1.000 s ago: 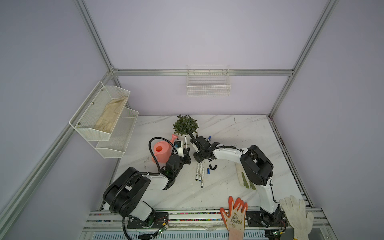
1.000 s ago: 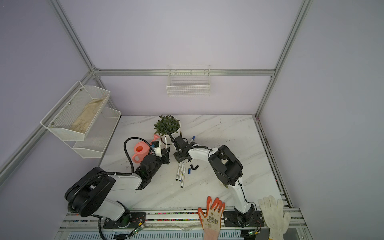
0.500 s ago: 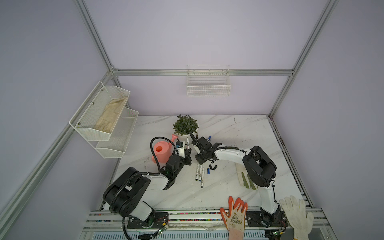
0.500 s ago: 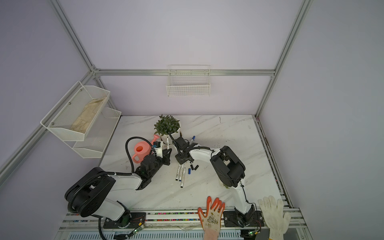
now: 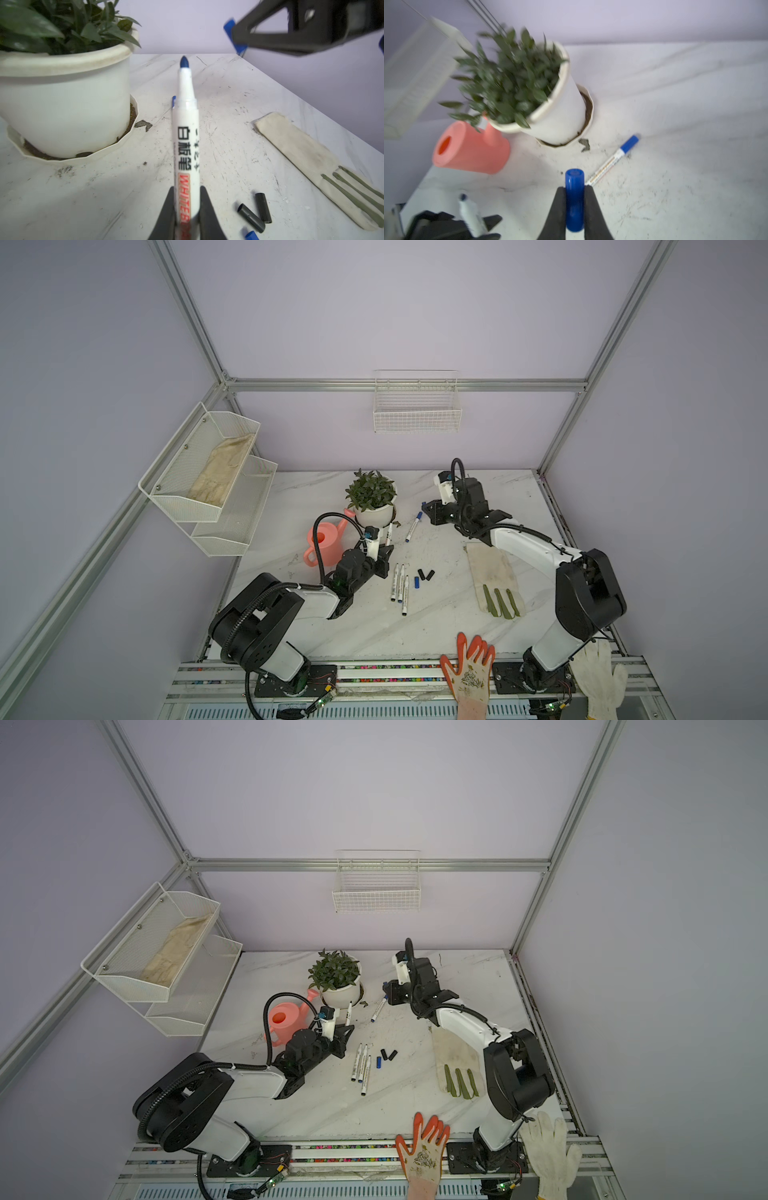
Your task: Insert the pens into the pen caps
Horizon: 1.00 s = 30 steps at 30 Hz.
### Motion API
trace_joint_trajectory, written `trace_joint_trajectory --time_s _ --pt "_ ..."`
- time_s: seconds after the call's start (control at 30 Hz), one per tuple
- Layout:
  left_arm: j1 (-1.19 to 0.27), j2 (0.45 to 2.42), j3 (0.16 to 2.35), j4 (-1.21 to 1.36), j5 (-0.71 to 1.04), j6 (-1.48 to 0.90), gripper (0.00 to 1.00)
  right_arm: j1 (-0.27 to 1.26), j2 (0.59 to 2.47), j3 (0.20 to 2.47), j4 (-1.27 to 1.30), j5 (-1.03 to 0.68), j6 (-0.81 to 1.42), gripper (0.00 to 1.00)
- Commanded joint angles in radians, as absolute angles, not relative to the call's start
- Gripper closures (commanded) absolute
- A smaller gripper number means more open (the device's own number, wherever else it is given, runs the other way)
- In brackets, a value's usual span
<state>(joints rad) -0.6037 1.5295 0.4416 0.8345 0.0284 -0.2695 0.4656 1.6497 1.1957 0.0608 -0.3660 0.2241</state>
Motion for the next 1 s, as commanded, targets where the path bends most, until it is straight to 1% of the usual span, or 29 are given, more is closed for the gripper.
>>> trace_joint_trajectory --time_s 0.0,0.17,0.27,0.97 --pt "-0.620 1.535 0.544 0.865 0.113 -0.249 1.00 0.496 1.666 1.173 0.202 -0.598 0.306 1.00" --pt "-0.636 1.552 0.576 0.862 0.144 -0.242 1.00 0.496 1.667 1.135 0.329 -0.730 0.381 1.00" --pt "-0.641 1.555 0.584 0.862 0.143 -0.240 1.00 0.497 1.669 1.136 0.336 -0.763 0.385 1.00" --pt "-0.643 1.567 0.593 0.883 0.127 -0.246 1.00 0.496 1.666 1.129 0.282 -0.753 0.344 1.00"
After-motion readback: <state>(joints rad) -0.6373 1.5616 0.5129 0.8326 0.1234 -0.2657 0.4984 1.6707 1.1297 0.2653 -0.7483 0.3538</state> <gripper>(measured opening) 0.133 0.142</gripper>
